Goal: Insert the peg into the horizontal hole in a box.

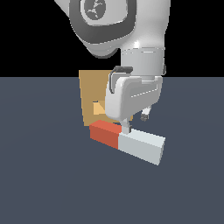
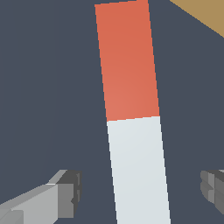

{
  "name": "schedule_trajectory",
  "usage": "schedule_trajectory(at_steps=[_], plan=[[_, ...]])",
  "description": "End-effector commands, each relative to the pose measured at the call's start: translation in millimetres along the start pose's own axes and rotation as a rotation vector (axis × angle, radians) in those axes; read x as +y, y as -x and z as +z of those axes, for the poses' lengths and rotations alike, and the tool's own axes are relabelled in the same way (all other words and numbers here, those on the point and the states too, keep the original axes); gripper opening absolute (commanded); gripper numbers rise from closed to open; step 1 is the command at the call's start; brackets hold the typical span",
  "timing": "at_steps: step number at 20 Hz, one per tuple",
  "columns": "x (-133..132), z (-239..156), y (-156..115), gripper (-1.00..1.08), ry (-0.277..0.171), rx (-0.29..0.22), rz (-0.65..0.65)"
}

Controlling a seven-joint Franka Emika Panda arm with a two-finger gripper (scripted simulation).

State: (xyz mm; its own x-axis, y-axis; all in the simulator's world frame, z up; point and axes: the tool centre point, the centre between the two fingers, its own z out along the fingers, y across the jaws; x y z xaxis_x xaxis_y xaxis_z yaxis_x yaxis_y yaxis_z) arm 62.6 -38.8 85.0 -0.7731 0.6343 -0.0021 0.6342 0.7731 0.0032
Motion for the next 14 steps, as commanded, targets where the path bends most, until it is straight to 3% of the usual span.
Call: schedule_trajectory(at_steps=[1, 14], plan=[[1.6, 4.0, 3.8, 1.00, -0.001, 0.001, -0.040], [4.3, 11.0, 9.3, 1.00, -0.003, 0.003, -0.100]])
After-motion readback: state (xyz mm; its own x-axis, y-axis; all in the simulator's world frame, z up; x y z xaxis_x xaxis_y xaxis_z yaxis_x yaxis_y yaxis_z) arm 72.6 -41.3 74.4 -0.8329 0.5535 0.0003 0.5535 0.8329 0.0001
